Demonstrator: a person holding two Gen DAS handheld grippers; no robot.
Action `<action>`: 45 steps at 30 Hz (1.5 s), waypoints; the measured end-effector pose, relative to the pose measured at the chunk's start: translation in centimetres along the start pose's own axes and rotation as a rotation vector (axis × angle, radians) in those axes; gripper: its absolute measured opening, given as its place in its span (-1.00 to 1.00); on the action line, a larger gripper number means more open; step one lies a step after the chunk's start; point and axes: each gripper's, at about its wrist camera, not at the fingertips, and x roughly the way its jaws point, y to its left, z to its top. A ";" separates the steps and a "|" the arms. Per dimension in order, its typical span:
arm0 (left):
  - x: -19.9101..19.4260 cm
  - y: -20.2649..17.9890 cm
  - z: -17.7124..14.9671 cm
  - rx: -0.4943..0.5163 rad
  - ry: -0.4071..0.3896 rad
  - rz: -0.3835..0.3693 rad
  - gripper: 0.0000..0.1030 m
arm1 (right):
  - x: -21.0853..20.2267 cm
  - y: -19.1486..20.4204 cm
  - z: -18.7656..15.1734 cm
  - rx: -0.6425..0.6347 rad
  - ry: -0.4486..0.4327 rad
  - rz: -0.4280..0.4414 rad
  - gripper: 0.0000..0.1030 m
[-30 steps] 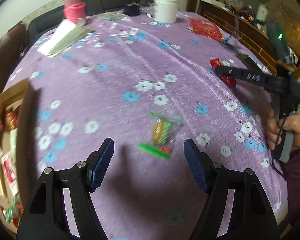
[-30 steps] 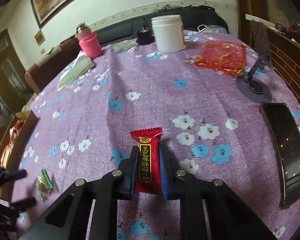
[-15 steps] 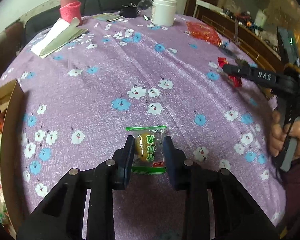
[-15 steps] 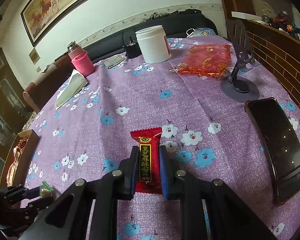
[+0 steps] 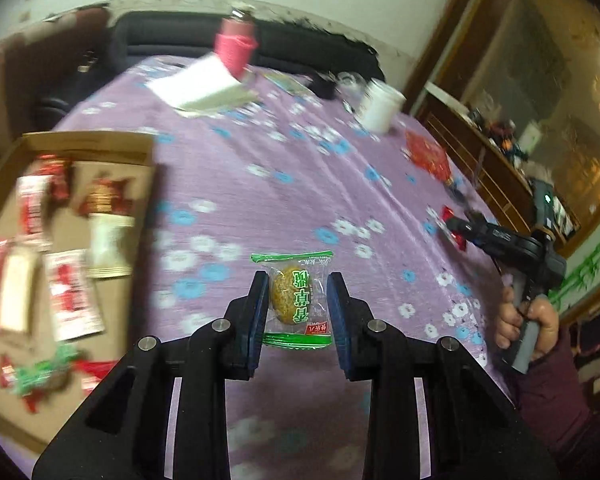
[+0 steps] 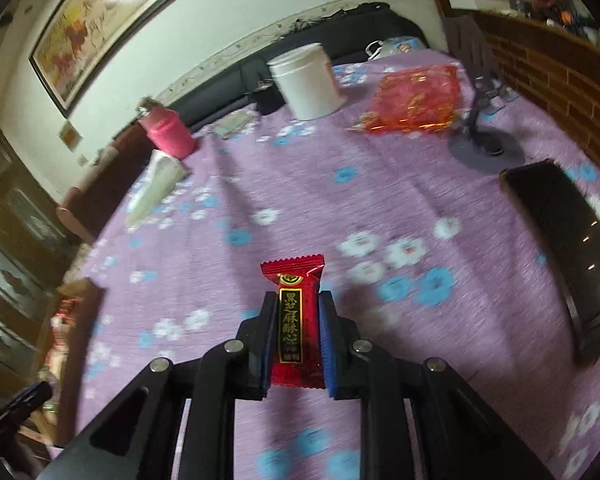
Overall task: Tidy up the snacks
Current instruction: 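Carry both packets into the cardboard box and open both tools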
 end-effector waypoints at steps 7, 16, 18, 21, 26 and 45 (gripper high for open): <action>-5.7 6.5 -0.9 -0.104 -0.098 0.098 -0.44 | -0.6 8.9 -1.1 -0.099 0.048 0.142 -0.58; -10.0 13.8 -1.6 -0.217 -0.141 0.231 -0.44 | 1.1 21.0 -4.1 -0.279 0.154 0.256 -0.58; -10.2 15.3 -1.1 -0.226 -0.125 0.260 -0.44 | 1.7 23.5 -4.8 -0.310 0.178 0.280 -0.58; -9.8 16.7 -0.3 -0.214 -0.108 0.302 -0.44 | 2.9 27.2 -5.9 -0.360 0.208 0.308 -0.58; -8.3 18.6 1.3 -0.193 -0.080 0.337 -0.44 | 5.6 32.5 -7.7 -0.442 0.268 0.330 -0.58; -2.4 24.1 5.2 -0.295 0.057 0.291 -0.22 | 15.7 38.8 -10.0 -0.500 0.343 0.235 -0.53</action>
